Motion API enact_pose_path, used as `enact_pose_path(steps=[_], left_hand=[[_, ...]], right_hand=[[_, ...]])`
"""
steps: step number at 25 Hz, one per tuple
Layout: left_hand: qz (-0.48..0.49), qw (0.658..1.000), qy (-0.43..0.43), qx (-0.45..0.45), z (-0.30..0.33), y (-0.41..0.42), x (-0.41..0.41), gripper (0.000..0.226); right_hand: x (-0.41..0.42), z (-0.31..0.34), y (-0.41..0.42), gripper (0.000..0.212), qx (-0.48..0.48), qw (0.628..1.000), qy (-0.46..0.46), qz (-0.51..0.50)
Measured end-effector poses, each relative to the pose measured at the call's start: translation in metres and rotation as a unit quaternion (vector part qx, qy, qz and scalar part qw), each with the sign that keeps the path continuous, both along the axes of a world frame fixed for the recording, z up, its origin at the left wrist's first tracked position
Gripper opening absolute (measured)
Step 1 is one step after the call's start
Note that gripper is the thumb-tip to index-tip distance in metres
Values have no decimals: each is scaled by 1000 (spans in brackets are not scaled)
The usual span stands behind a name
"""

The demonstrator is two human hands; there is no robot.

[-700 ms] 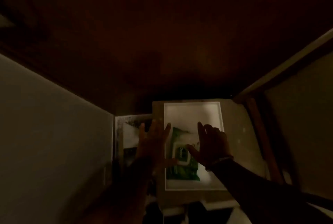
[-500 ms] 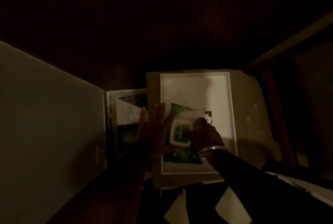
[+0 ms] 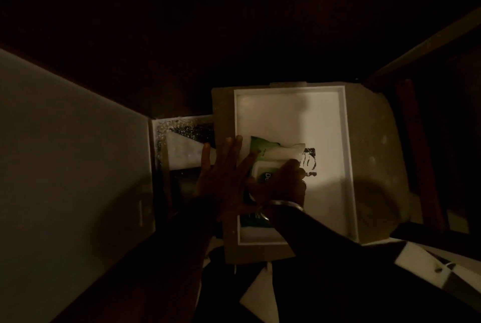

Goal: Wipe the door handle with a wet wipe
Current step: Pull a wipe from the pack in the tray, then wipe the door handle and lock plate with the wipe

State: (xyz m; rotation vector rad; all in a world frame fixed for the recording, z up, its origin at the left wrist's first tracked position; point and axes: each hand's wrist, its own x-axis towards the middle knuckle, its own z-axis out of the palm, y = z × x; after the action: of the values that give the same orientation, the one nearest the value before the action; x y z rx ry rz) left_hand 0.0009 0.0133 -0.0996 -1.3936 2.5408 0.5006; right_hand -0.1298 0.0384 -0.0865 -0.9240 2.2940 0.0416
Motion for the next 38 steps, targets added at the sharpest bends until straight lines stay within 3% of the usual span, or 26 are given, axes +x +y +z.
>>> enact_pose_path(steps=[3,5,8,9,10,13,17,18,19,20,22,24,26,30,32,35,37,38], left_hand=[[-9,1000,-2,-8,1,0,1,108],[-20,1000,-11,-10,0,0,0,117],[-14,1000,-24,-2,1,0,0,121],[-16,999,-31,-2,2,0,0,120],[-17,999,-33,-6,6,1,-3,117],[36,999,9,-21,24,11,-22,91],[155,988,0,-8,34,30,-59,45],[189,981,33,-19,35,35,-65,35],[246,964,100,-18,38,38,-68,28],[330,926,181,6,51,37,-69,22],[485,812,313,81,72,31,-63,10],[550,726,393,124,82,21,-47,11],[575,664,446,174,85,7,-26,8],[591,589,475,278,98,-11,-4,15],[584,568,492,306,118,-12,3,11],[566,539,528,333,161,-16,13,12],[524,542,559,345,212,-20,16,9],[504,544,575,347,238,-21,14,10]], right_hand=[[-16,4,11,72,-73,994,-81,2],[-43,4,26,43,-107,971,-192,-91],[-86,-8,36,28,-114,835,-370,-390],[-91,-7,35,23,-106,794,-404,-442],[-92,-4,33,18,-99,776,-418,-461],[-87,3,32,12,-103,746,-446,-483],[-92,12,33,15,-123,718,-485,-484],[-92,15,33,14,-130,740,-481,-452],[-90,20,34,20,-147,799,-447,-375],[-87,25,35,28,-167,856,-414,-261],[-73,36,36,42,-168,918,-358,-13],[-57,30,37,55,-109,935,-206,267],[-40,24,38,60,-24,910,-68,408],[-30,25,26,66,99,871,-36,479],[-31,40,8,64,90,876,-71,468],[-28,117,-30,49,-52,920,-309,234],[-31,185,-47,45,-207,884,-386,162],[-32,216,-50,43,-248,860,-410,175]])
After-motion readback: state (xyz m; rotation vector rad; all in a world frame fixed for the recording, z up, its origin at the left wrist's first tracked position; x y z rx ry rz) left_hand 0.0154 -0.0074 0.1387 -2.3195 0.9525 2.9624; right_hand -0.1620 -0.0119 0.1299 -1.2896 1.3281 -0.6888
